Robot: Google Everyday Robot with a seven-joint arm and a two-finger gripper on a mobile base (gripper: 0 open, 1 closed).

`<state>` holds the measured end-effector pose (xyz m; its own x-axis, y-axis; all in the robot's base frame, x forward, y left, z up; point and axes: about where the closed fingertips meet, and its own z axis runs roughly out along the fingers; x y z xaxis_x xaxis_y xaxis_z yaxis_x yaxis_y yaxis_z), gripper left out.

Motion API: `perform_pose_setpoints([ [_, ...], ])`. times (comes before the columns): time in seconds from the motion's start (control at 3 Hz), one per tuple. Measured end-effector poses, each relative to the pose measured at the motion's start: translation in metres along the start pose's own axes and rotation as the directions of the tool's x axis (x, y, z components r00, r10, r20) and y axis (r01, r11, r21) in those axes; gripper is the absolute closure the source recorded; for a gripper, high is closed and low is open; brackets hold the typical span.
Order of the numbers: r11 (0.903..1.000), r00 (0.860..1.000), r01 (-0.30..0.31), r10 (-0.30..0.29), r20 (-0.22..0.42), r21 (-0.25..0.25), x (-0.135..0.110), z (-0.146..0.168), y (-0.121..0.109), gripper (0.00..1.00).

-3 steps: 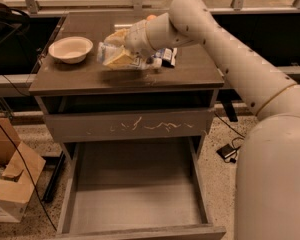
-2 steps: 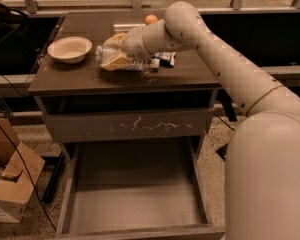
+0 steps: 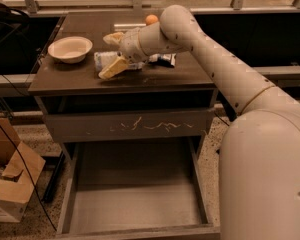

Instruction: Pick blue plastic bottle from middle drawer and place on counter

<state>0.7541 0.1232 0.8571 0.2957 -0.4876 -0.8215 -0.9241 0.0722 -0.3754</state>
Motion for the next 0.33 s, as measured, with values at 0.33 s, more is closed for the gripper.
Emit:
perform_pose_setpoints([
  [0.33, 1.0000, 1.000, 0.000, 0.000, 0.000, 0.000, 0.0000, 0.0000, 0.0000, 0.00],
])
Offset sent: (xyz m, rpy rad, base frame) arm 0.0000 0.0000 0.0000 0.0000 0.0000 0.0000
